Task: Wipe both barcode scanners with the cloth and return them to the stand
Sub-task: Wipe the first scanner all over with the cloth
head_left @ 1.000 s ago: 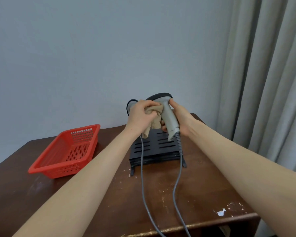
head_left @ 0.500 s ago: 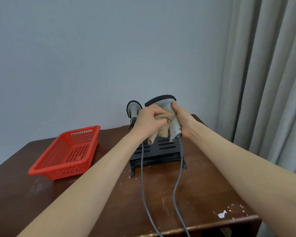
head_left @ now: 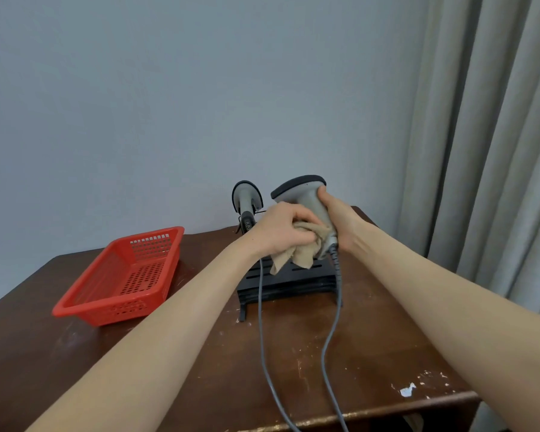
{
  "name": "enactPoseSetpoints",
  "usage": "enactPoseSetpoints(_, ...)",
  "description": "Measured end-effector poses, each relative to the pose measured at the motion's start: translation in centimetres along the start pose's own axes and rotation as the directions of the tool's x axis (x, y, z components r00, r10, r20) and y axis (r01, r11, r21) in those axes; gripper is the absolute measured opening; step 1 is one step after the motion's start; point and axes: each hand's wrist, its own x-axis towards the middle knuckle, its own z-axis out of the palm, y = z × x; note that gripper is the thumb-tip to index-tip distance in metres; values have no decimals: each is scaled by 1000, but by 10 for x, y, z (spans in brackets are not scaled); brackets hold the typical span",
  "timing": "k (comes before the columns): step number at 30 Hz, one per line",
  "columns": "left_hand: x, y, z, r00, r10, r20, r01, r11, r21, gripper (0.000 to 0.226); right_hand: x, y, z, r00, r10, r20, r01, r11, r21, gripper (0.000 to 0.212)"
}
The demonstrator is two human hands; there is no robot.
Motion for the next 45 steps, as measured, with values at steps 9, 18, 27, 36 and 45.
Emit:
enactPoseSetpoints(9,4,-2,-2,986,-54,-155,43,997,-71,22,3,-4,3,1000,-13,15,13,1000,2,55)
enactPoseSetpoints(18,8,-3,-1,929,-96,-357,66,993,-94,20,1,0,6,1000,-17,23,17,1000,-12,54)
enactPoseSetpoints(27,13,-7,-4,892,-137,-431,96,989,-116,19,4,2,4,1000,2,14,-1,999,-44,50)
enactPoseSetpoints(36,7,-15,-3,951,-101,-294,74,992,-103,20,6,1,3,1000,9,7,-8,997,-82,52)
enactPoseSetpoints(45,4,-11,-4,988,-27,-155,19,998,-52,23,6,1,4,1000,-15,24,16,998,-57,54)
